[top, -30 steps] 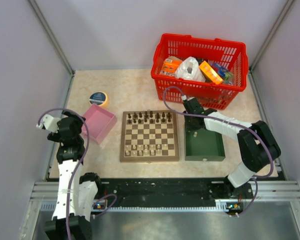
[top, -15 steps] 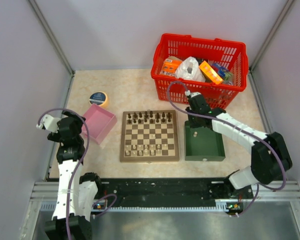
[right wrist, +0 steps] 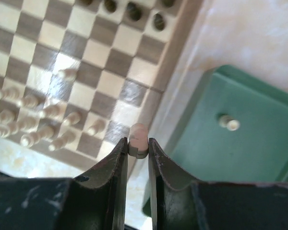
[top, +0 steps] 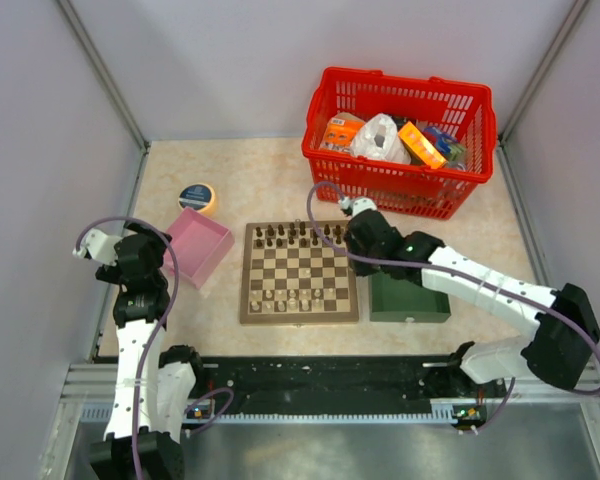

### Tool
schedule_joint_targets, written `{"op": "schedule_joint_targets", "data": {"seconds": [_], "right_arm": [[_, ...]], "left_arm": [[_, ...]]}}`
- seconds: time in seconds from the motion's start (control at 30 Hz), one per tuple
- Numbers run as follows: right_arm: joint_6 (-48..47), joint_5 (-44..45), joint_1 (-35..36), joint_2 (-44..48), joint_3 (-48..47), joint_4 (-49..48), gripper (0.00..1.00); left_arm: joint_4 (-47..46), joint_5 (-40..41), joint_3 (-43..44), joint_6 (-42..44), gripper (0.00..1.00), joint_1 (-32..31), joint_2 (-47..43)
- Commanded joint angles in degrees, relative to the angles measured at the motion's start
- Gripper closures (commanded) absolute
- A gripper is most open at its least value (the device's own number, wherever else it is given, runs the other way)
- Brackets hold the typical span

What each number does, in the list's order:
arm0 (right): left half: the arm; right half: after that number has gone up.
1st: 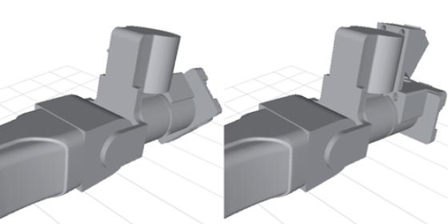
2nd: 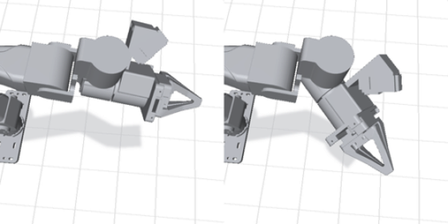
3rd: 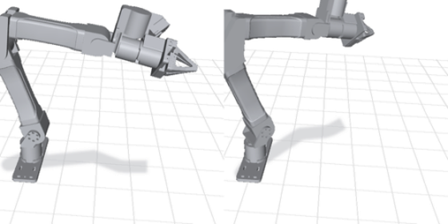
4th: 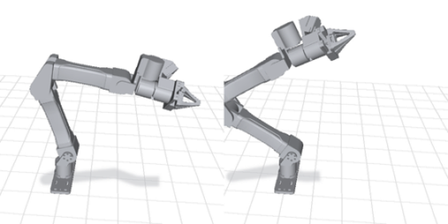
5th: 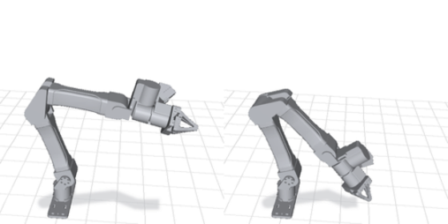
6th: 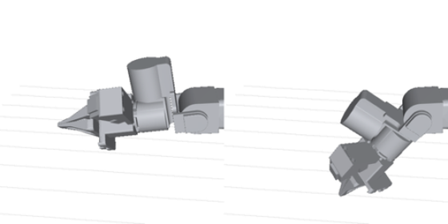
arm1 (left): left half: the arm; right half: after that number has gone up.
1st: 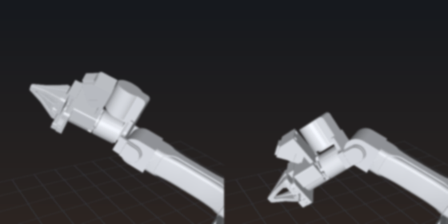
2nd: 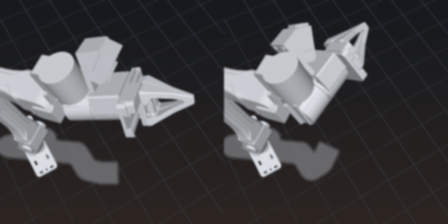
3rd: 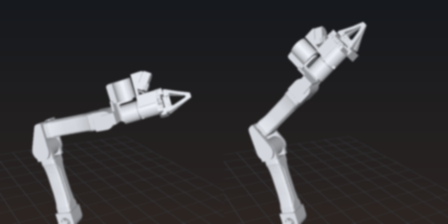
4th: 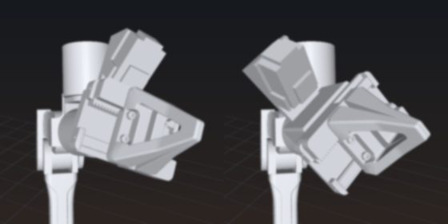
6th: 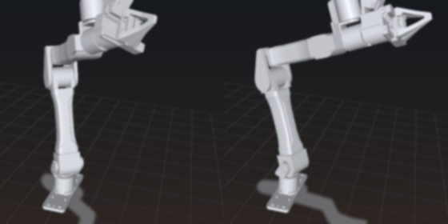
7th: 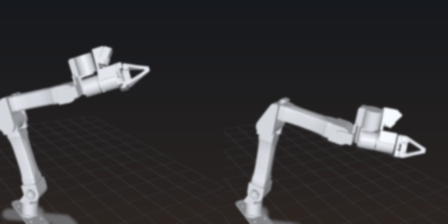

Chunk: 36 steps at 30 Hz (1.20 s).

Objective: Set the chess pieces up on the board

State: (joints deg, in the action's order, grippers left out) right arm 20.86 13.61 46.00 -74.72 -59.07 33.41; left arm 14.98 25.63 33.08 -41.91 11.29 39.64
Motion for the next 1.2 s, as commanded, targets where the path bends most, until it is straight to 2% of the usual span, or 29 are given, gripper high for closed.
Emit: {"op": "schedule_joint_targets", "data": {"seconds": [0.0,0.17,0.43,1.17], "right_arm": [[5.3,2.9,6.6,-3.1,-1.3,1.4,0.83],[7.5,3.7,12.0,-7.0,-1.6,1.0,0.83],[9.3,3.5,16.0,-11.3,-2.1,0.2,0.83],[9.7,2.0,17.4,-15.7,-1.3,-3.1,0.83]], "left_arm": [[-2.1,-0.1,0.1,0.0,0.01,0.5,-0.4],[-2.0,0.1,0.3,0.2,0.01,0.4,-0.4],[-1.9,0.2,0.4,0.2,0.01,0.3,-0.4],[-1.9,0.3,0.0,0.1,0.01,0.4,-0.6]]}}
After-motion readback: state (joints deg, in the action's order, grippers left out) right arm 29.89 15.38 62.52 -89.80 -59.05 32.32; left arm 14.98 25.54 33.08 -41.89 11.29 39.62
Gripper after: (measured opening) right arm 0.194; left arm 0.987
